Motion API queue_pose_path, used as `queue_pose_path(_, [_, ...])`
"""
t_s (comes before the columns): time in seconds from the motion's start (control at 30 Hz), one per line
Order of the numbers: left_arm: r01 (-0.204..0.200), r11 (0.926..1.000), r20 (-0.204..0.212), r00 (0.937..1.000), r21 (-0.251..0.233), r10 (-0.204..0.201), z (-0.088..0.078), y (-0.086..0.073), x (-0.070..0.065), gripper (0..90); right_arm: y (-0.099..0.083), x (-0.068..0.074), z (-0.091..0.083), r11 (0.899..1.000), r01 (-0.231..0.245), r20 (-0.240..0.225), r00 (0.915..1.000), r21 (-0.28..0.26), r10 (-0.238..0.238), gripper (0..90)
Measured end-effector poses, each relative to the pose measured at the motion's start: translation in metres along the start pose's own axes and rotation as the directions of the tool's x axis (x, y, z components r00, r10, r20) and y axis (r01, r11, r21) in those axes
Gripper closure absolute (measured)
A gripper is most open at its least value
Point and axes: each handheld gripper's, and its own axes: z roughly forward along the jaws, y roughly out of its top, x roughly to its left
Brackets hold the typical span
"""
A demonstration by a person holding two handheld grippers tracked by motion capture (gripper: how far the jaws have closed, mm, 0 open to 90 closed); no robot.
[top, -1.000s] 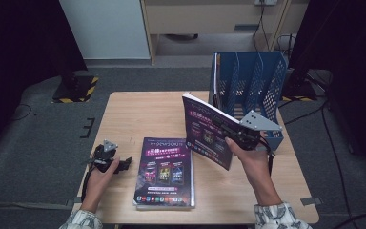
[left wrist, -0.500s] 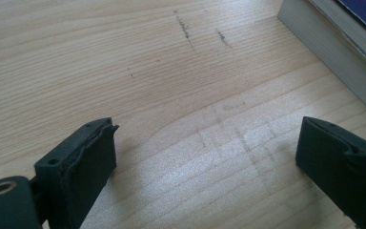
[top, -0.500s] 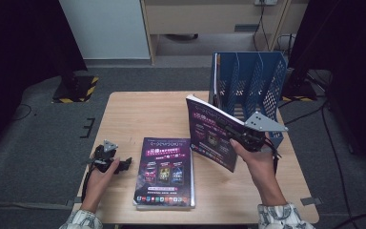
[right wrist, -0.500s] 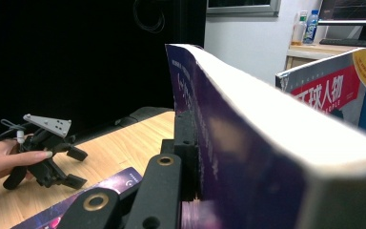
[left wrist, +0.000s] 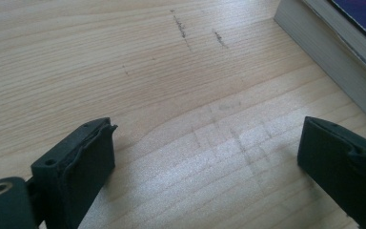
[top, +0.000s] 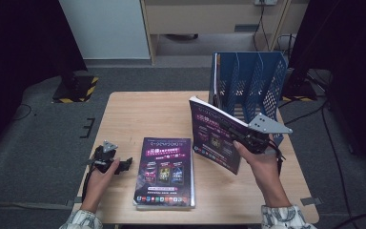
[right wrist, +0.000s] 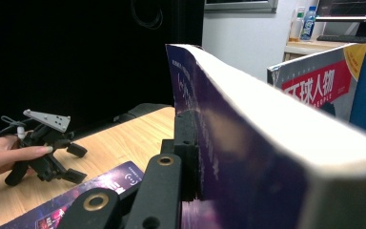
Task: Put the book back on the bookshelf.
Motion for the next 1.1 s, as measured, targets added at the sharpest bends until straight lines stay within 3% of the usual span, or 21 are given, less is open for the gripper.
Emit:
queue_pose_path(0.2, [-0.001, 1.0, 0.004, 1.0, 0.001, 0.001, 0.0, 0.0, -0.001, 4.1, -0.002, 0.0, -0.006, 1.0, 0.001, 0.003, 1.0, 0.018, -0.001, 82.4])
queue_pose_path(0.47, [-0.002, 1.0, 0.007, 1.0, 0.001, 0.002, 0.0, -0.001, -0.002, 4.0, -0.002, -0.007, -0.027, 1.0, 0.0, 0.024, 0.9997, 0.03, -0.001, 82.4])
queue_pose_path(0.83, [-0.003, 1.0, 0.007, 1.0, 0.001, 0.003, 0.0, -0.001, -0.003, 3.9, 0.012, -0.017, -0.065, 0.999, -0.003, 0.066, 0.9978, 0.042, 0.0, 82.4])
queue_pose_path(1.1, [-0.003, 1.0, 0.007, 1.0, 0.001, 0.003, -0.001, -0.001, -0.003, 3.9, 0.03, -0.02, -0.079, 0.999, -0.016, 0.069, 0.9975, 0.035, 0.014, 82.4])
